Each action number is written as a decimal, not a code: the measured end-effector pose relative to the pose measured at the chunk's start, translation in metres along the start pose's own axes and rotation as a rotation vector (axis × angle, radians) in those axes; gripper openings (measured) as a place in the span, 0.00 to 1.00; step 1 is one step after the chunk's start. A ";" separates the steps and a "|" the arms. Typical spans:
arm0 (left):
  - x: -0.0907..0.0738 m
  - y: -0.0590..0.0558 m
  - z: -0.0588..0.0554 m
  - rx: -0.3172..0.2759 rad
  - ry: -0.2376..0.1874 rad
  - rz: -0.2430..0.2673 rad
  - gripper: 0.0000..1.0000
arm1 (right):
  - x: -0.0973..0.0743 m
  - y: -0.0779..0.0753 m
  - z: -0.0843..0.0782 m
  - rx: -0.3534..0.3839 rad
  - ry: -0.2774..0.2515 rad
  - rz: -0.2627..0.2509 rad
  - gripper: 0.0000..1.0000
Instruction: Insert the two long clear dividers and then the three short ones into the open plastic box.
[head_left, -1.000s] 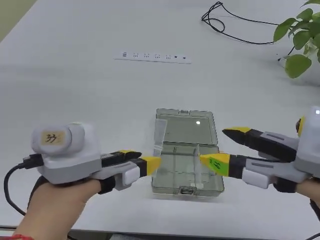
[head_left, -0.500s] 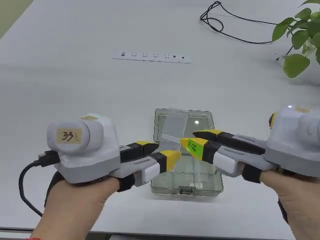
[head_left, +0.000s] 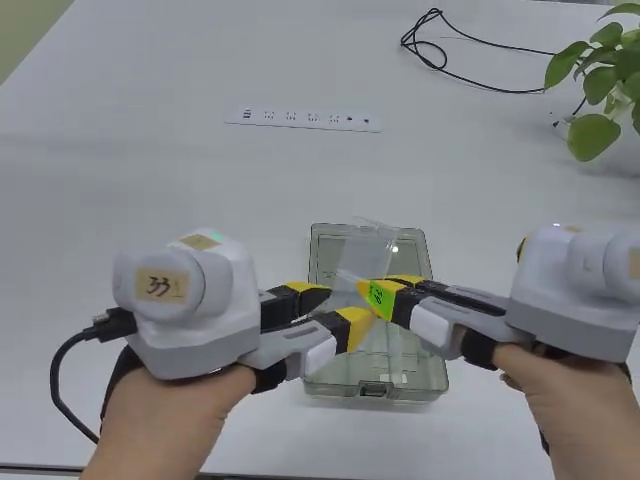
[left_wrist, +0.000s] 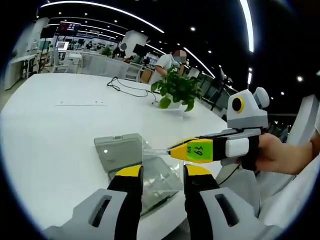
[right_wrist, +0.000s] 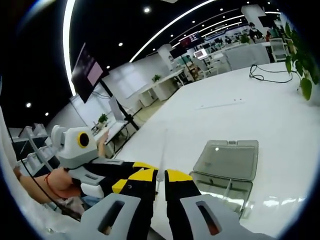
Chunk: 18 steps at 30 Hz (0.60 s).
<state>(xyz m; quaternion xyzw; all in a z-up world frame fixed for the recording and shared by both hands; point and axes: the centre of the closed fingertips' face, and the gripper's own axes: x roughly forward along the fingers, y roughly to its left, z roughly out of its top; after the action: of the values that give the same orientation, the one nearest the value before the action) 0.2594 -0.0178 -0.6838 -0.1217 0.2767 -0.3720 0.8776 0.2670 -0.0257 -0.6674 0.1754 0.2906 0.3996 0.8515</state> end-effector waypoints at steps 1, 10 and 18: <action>0.000 0.000 0.000 0.000 0.000 0.000 0.30 | 0.000 -0.001 0.000 0.009 0.000 -0.001 0.08; -0.002 0.005 0.000 0.009 0.001 0.006 0.25 | 0.002 -0.004 0.000 0.041 0.008 -0.021 0.06; -0.006 0.008 -0.010 0.051 0.024 -0.012 0.39 | 0.002 -0.008 0.003 0.066 0.015 -0.030 0.06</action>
<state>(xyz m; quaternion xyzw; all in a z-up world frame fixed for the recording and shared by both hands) 0.2553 -0.0084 -0.6926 -0.0967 0.2769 -0.3858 0.8747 0.2748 -0.0290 -0.6701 0.1960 0.3125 0.3781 0.8491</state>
